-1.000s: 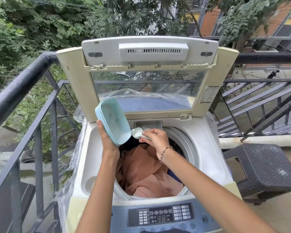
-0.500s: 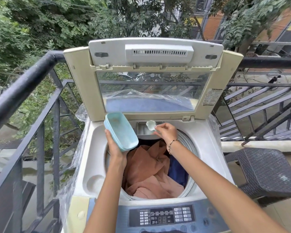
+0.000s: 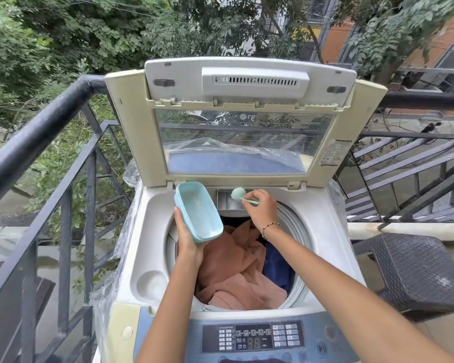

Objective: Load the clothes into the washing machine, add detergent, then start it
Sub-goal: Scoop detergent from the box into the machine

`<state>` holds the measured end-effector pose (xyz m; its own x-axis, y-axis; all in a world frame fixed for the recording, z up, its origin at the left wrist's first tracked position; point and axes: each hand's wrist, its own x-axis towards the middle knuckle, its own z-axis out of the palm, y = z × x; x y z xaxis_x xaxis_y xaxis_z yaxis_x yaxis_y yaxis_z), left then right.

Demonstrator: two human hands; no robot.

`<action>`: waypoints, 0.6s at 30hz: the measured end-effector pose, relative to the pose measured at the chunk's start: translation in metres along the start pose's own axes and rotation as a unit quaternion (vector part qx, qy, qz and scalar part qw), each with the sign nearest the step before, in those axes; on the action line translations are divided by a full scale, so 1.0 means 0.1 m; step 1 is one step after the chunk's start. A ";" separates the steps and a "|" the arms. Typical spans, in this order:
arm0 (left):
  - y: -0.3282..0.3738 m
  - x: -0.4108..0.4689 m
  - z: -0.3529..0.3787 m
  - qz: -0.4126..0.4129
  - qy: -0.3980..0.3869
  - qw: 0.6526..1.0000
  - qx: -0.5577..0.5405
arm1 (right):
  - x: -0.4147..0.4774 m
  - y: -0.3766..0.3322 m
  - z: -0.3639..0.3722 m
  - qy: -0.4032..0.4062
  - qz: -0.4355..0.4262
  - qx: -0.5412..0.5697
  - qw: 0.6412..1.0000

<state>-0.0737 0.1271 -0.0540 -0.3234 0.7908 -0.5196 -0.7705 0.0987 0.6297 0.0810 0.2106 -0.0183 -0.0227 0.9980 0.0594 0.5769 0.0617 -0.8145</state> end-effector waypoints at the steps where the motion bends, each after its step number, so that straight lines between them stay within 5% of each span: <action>1: -0.01 0.00 -0.01 0.000 -0.004 1.000 0.006 | 0.00 0.00 -0.01 0.003 0.008 0.008 1.000; 7: -0.03 -0.02 -0.01 -0.016 -0.011 0.999 0.044 | -0.05 -0.18 -0.10 -0.023 -0.013 0.115 0.993; 10: -0.01 -0.01 0.00 -0.029 -0.029 0.996 0.076 | -0.11 -0.35 -0.20 -0.163 -0.100 0.030 0.981; 13: -0.01 0.02 0.00 -0.043 -0.065 0.992 0.097 | -0.17 -0.46 -0.19 -0.303 -0.193 -0.122 0.925; 18: -0.01 0.05 -0.05 -0.059 -0.068 0.988 0.129 | -0.27 -0.50 -0.09 -0.350 -0.250 -0.249 0.868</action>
<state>-0.0775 0.1278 -0.0604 -0.1486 0.8367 -0.5272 -0.6274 0.3324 0.7042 0.0599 0.1807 0.0259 -0.7616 0.6246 -0.1726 0.6293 0.6494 -0.4269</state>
